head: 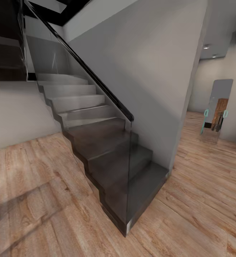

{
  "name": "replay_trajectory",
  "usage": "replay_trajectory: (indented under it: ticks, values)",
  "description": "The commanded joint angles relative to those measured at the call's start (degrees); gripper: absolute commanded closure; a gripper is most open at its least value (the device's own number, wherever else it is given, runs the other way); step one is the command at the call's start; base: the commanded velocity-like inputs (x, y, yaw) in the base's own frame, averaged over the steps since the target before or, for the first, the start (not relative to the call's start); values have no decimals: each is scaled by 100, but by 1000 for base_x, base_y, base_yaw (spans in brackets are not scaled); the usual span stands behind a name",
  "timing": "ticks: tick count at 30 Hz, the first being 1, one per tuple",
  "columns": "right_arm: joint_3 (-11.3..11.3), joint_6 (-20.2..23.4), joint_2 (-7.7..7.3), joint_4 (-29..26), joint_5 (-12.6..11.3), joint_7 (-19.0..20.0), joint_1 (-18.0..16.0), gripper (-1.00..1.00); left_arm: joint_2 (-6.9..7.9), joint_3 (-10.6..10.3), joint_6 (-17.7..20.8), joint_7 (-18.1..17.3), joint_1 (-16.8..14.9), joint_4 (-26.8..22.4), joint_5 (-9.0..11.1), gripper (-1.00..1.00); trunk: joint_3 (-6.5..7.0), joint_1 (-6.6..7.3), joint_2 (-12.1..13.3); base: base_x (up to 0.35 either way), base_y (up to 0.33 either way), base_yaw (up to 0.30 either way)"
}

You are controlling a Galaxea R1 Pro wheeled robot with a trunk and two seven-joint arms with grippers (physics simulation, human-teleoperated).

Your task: In the kitchen, take the popcorn bag from the countertop, put it into the microwave, and heat it until the popcorn is cooked so the cooked popcorn ends up inside the bag.

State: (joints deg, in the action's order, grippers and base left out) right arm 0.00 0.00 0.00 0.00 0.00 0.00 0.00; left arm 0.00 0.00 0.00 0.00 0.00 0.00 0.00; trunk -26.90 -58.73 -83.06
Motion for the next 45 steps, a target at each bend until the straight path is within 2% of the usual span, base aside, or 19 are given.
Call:
replay_trajectory:
  ticks: [1, 5, 12, 21, 22, 26, 29, 45]
  values:
    - [18, -9, -9, 1, 33, -9, -9, -100, -23, -13, 7, -9, -9, 26, 15, -100, -3, 0, -2, 0, 0, 0]
    - [-18, -15, -16, 0, 30, -9, -9, -100, -27, 11, -21, -7, -9, -6, 22, -100, -3, 0, -2, 0, 0, 0]
    - [-61, -139, -21, 0, -12, 3, -9, -100, -62, 68, -139, -41, -9, -233, 232, -100, -3, 0, -2, 0, 0, 0]
    - [-19, -141, -18, 0, 26, -8, -9, -100, -70, 70, -147, -44, -9, -524, 249, -100, -3, 0, -2, 0, 0, 155]
    - [-18, -141, -18, 0, 26, -8, -9, -100, -70, 70, -148, -44, -9, -679, 264, -100, -3, 0, -2, 0, 0, 268]
    - [-25, -141, -18, 0, 19, -9, -9, -100, -65, 70, -149, -44, -9, -677, 524, -100, -3, 0, -2, 0, 0, 272]
    - [-26, -142, -18, 0, 18, -9, -9, -100, -62, 70, -149, -44, -9, -677, 600, -100, -3, 0, -2, 0, 0, 273]
    - [-26, -158, -9, 0, 19, -9, -9, -100, -62, 50, -149, -44, -9, -694, 614, -100, -3, 0, -2, 0, 0, 273]
